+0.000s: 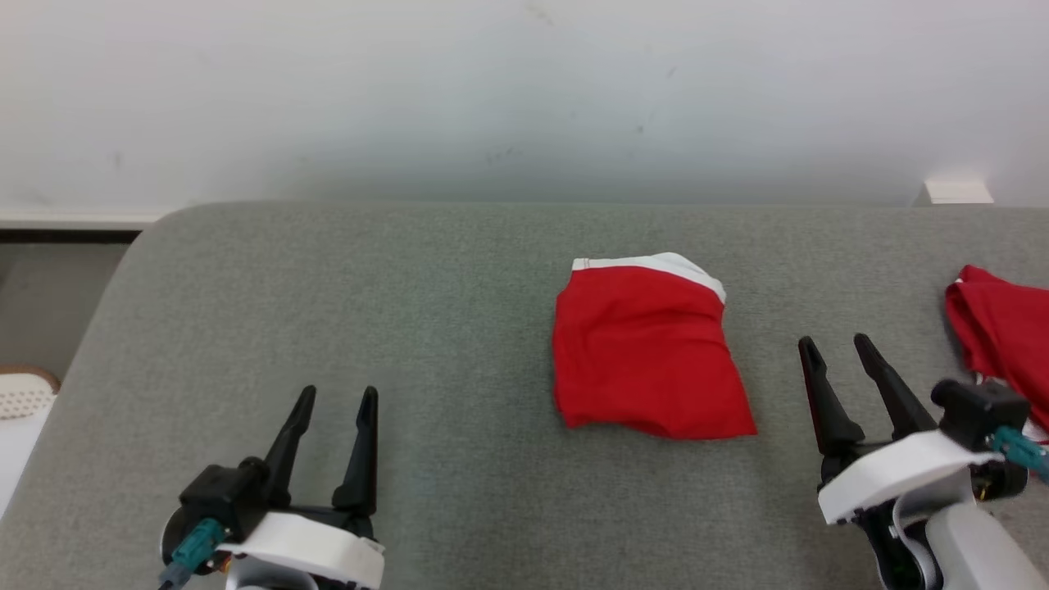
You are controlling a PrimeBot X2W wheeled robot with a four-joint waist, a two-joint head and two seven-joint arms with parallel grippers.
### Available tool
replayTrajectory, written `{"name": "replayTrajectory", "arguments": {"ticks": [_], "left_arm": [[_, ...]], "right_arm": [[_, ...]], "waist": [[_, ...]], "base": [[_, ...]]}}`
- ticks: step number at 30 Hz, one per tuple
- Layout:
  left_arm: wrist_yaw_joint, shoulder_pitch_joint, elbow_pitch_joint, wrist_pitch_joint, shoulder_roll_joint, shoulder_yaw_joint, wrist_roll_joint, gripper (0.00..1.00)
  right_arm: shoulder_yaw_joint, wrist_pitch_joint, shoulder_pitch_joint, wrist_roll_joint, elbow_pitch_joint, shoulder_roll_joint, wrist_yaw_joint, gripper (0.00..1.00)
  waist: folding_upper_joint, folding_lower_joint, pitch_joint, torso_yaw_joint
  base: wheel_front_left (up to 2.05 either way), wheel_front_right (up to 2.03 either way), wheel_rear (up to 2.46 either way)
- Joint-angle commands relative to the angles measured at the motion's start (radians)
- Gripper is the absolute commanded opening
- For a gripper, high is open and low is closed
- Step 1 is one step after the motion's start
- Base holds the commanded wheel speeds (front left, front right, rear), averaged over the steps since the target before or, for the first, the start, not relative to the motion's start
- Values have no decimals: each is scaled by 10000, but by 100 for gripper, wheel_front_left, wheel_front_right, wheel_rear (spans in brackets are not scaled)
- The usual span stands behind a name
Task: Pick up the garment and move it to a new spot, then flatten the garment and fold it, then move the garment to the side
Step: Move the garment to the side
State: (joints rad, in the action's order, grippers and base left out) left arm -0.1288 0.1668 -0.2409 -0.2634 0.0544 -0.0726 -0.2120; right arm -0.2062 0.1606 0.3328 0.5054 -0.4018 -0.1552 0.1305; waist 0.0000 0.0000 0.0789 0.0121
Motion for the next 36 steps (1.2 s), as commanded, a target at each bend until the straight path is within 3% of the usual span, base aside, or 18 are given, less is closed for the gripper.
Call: {"name": "replayTrajectory", "arguments": {"ticks": [1, 11, 20, 27, 28, 29, 30, 31, 32, 36], "left_arm": [[-26, 117, 36, -5, 107, 3, -20, 100], [-26, 352, 33, -5, 49, -110, -245, 100], [-27, 418, 36, -4, 6, -122, -350, 100], [-27, 478, 69, -5, -14, -84, -397, 100], [-27, 479, 68, -5, -15, -82, -409, 100], [-27, 469, 63, -5, -15, -80, -443, 100], [-28, 454, 54, -5, -16, -77, -466, 100], [-28, 433, 37, -5, -16, -62, -475, 100], [-28, 410, 26, -5, -16, -48, -485, 100], [-28, 335, 41, -5, -17, -33, -458, 100]], "right_arm": [[-116, -145, 365, 180, -198, -65, -2, 100], [-752, -1696, 2946, 1139, -3009, -646, -2, 100], [-716, -3245, 3869, 1467, -5875, -332, -2, 100], [-1027, -4200, 3939, 1733, -7049, -137, -2, 100], [-1058, -4240, 3940, 1760, -7136, -123, -11, 78], [-1086, -4251, 3959, 1798, -7198, -119, -12, 51], [-1120, -4219, 3979, 1835, -7221, -110, -12, 39], [-1133, -4058, 4013, 1861, -7193, -130, -12, 12], [-1126, -3881, 4063, 1910, -7147, -174, -13, 0], [-1199, -3251, 4231, 2004, -6980, -318, -13, 0]], "waist": [[0, 0, 283, 314], [0, 0, 680, 1588], [0, 0, 811, 2272], [0, 0, 943, 2498], [0, 0, 947, 2510], [0, 0, 935, 2517], [0, 0, 920, 2518], [0, 0, 890, 2506], [0, 0, 858, 2491], [0, 0, 653, 2334]], "base": [[0, 0, 0], [0, 0, 0], [0, 0, 0], [0, 0, 0], [0, 0, 0], [0, 0, 0], [0, 0, 0], [0, 0, 0], [0, 0, 0], [0, 0, 0]]}}
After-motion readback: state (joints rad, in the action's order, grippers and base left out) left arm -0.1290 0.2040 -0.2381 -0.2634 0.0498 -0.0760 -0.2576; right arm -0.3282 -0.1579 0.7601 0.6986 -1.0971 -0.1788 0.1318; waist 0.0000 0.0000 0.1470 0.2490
